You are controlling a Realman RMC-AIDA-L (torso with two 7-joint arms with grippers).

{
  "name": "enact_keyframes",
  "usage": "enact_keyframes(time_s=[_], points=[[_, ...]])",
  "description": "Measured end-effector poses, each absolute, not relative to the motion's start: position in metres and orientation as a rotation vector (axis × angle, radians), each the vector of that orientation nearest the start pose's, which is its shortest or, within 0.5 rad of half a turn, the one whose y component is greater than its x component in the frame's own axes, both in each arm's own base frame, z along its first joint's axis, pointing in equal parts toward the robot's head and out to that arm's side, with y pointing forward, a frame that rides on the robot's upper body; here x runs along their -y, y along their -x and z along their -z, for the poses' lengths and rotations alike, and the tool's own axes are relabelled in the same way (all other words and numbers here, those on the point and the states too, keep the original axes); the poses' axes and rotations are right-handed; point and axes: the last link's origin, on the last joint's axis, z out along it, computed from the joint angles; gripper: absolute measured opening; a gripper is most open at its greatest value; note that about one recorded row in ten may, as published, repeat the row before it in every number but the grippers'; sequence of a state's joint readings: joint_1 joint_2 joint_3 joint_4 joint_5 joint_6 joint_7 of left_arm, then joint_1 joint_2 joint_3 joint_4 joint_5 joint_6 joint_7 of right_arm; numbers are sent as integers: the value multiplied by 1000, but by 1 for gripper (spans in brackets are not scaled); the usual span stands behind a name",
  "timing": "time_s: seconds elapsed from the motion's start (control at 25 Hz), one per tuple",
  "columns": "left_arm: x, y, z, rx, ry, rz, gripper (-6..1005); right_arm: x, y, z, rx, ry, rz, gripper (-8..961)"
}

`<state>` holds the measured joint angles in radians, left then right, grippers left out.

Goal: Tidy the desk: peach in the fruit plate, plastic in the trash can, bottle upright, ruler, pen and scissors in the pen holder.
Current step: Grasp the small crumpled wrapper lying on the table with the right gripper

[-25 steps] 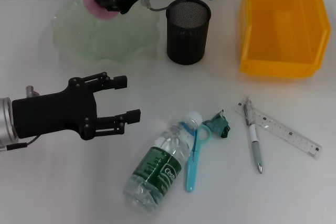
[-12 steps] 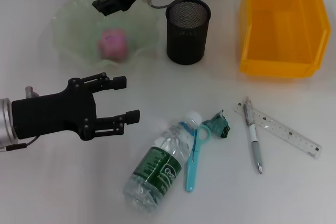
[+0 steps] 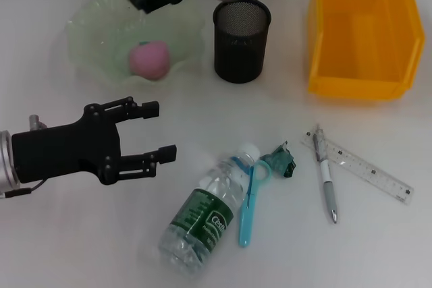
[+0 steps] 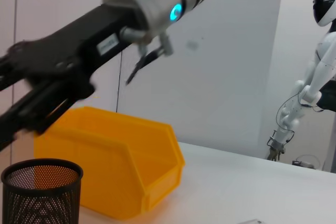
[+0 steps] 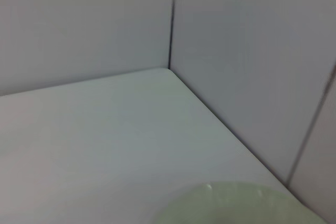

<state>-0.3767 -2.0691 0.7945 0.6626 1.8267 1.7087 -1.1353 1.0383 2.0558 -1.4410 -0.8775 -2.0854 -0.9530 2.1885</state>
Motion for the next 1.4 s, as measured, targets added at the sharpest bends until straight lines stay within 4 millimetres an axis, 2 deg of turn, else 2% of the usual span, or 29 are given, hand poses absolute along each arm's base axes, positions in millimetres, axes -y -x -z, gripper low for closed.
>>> enact_keyframes(time_s=[0.12,0.28,0.44,0.56,0.68,0.84,1.08,1.28,1.4], points=[[-280,275,-4,353,2744,865,811,-422,-30,16,-339,2655,-78,819],[-279,276,-4,353,2743,863,811,-387,-47,-24,-443,2621,96,830],[-279,276,-4,337,2741,857,810,-354,-72,-43,-639,2689,285,829],[-279,276,-4,334,2741,858,810,-340,-97,-44,-755,2708,423,828],[-281,275,-4,328,2740,860,811,-329,-121,-38,-758,2720,544,828],[-283,273,-4,321,2739,861,811,-321,-139,-27,-744,2746,638,827],[-286,272,-5,316,2732,855,811,-327,-152,-8,-696,2767,667,826],[-290,272,-4,320,2730,841,810,-335,-155,13,-609,2770,680,825],[-290,272,-4,320,2729,840,810,-337,-155,17,-581,2772,684,825]])
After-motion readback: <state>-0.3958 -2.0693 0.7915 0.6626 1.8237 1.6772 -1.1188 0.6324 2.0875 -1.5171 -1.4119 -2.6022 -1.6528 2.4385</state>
